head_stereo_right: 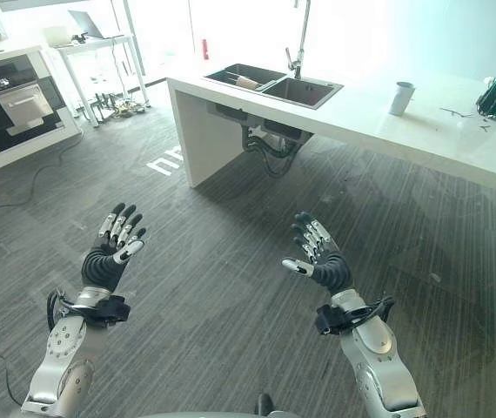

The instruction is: Place the dishes in the dishwasher.

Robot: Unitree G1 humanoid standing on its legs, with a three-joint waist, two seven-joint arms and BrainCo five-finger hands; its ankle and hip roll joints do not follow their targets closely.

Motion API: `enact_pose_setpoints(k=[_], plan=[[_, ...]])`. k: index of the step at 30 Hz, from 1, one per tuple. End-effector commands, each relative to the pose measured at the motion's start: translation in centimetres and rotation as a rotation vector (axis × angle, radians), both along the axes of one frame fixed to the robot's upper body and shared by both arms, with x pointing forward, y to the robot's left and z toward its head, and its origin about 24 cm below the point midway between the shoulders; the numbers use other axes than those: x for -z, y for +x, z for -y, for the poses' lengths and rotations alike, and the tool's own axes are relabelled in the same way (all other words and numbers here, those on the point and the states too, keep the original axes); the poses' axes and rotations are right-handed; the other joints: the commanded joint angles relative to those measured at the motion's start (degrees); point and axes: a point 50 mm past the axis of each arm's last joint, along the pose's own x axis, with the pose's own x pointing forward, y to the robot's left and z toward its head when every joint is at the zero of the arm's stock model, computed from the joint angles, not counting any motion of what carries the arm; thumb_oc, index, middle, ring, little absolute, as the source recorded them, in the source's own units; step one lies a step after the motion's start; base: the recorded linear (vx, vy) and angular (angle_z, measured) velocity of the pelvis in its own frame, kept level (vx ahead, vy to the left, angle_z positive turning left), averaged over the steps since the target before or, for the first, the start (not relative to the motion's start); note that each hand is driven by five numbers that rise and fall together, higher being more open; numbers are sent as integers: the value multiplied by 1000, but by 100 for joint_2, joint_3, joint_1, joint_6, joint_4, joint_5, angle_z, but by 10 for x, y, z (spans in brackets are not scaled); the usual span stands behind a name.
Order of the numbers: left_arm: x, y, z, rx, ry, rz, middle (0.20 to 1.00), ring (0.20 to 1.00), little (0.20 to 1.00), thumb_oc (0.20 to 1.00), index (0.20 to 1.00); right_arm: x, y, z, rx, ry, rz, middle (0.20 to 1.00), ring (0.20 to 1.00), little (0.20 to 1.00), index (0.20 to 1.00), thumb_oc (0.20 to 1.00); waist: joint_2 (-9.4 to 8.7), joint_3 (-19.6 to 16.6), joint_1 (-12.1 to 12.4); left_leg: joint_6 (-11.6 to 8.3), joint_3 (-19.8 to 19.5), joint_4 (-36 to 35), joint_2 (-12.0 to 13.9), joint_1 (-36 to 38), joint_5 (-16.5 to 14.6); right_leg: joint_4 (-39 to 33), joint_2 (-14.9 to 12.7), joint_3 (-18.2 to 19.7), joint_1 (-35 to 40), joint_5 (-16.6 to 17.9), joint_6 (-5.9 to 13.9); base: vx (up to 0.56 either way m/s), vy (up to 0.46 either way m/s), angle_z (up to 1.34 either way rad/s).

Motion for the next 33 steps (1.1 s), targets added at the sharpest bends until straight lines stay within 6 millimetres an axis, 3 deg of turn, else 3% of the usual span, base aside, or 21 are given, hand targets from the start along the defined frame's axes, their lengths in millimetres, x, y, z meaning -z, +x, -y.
enact_pose_setpoints(k=[1,3,4,7,8,9,11,15,17,21,23,25,26,27,29,31,32,33], plan=[[-25,4,-1,5,-7,167,1000,1000,1000,1000,1000,-34,11,4,-30,17,190,1000,1000,1000,1000,1000,-176,371,-46,-166,319,2315,180,-1102,89,265,-2,240,603,-739,53,-55,-163,-9],[-24,2,-2,2,-3,178,1000,1000,1000,1000,1000,-30,10,5,-54,-7,189,1000,1000,1000,1000,1000,-214,507,-60,-165,240,3400,231,-1670,263,362,18,365,543,-696,-63,22,-105,-8],[-23,1,-2,-2,3,176,1000,1000,1000,1000,1000,-29,9,5,-58,-8,186,1000,1000,1000,1000,1000,-200,524,-56,-170,196,3454,268,-1768,308,375,42,391,544,-691,-66,106,-12,-13],[-19,-1,-4,0,-10,150,1000,1000,1000,1000,1000,-28,8,5,-52,3,178,1000,1000,1000,1000,1000,-33,603,-9,-297,447,1915,625,-1651,739,368,153,432,744,-877,34,277,157,-22],[-19,-1,-1,5,-1,160,1000,1000,1000,1000,1000,-29,8,6,-51,-1,180,1000,1000,1000,1000,1000,150,611,31,-490,447,844,870,-1683,1276,297,261,451,900,-989,68,420,338,59],[-20,-1,1,3,8,169,1000,1000,1000,1000,1000,-29,8,8,-50,-14,183,1000,1000,1000,1000,1000,226,643,52,-610,399,311,967,-1656,1652,245,301,488,1042,-1046,73,510,406,76],[-19,0,2,-4,-16,173,1000,1000,1000,1000,1000,-31,7,16,-47,-32,189,1000,1000,1000,1000,1000,316,679,79,-757,235,-108,1169,-1771,2050,264,318,616,1338,-1236,65,459,353,75],[-17,1,-2,-17,-8,160,1000,1000,1000,1000,1000,-30,2,23,-43,-21,176,1000,1000,1000,1000,1000,286,548,56,-604,630,65,1169,-1700,1512,625,-22,448,1461,-1559,228,400,272,-27],[-21,1,-3,-8,15,168,1000,1000,1000,1000,1000,-29,-1,19,-57,5,173,1000,1000,1000,1000,1000,194,379,186,-416,579,186,929,-1692,1194,789,-263,342,1591,-1686,426,418,257,-13],[-25,3,-3,22,44,164,1000,1000,1000,1000,1000,-31,4,10,-24,8,195,1000,1000,1000,1000,1000,109,188,409,-226,462,282,640,-1718,1003,1035,-581,97,1616,-1657,653,311,202,-48],[-27,5,-3,48,67,159,1000,1000,1000,1000,1000,-34,9,5,1,34,209,1000,1000,1000,1000,1000,45,67,516,-15,381,255,335,-1662,847,1476,-830,-4,1480,-1252,849,356,331,9],[-28,5,-2,60,70,154,1000,1000,1000,1000,1000,-32,9,2,7,33,207,1000,1000,1000,1000,1000,28,25,526,109,317,191,166,-1569,762,1989,-947,-9,1298,-921,904,282,412,61],[-26,7,2,82,80,135,1000,1000,1000,1000,1000,-28,7,0,24,37,194,1000,1000,1000,1000,1000,96,-3,489,330,152,68,-94,-1355,607,3475,-1028,22,766,-225,951,398,678,58],[-25,7,6,98,81,128,1000,1000,1000,1000,1000,-24,4,-4,21,37,184,1000,1000,1000,1000,1000,243,78,385,445,20,81,-166,-1134,461,4738,-947,106,10,-123,816,418,637,38],[-25,9,8,104,74,124,1000,1000,1000,1000,1000,-22,5,-5,17,24,177,1000,1000,1000,1000,1000,234,173,282,448,-52,27,-233,-972,443,4427,-710,-1,-379,-399,694,241,173,41],[-27,12,8,115,74,130,1000,1000,1000,1000,1000,-21,5,-2,21,22,174,1000,1000,1000,1000,1000,211,291,161,404,-128,-74,-282,-768,426,3655,-591,-260,-651,-607,625,263,-77,90],[-28,14,6,122,83,134,1000,1000,1000,1000,1000,-21,4,6,28,26,173,1000,1000,1000,1000,1000,159,437,42,333,-163,-117,-287,-568,317,2719,-713,-501,-821,-554,634,435,-287,82],[-28,14,5,128,95,136,1000,1000,1000,1000,1000,-23,4,11,33,40,176,1000,1000,1000,1000,1000,73,583,-102,278,-132,-123,-294,-371,155,1802,-836,-511,-978,-192,764,493,-358,83]])
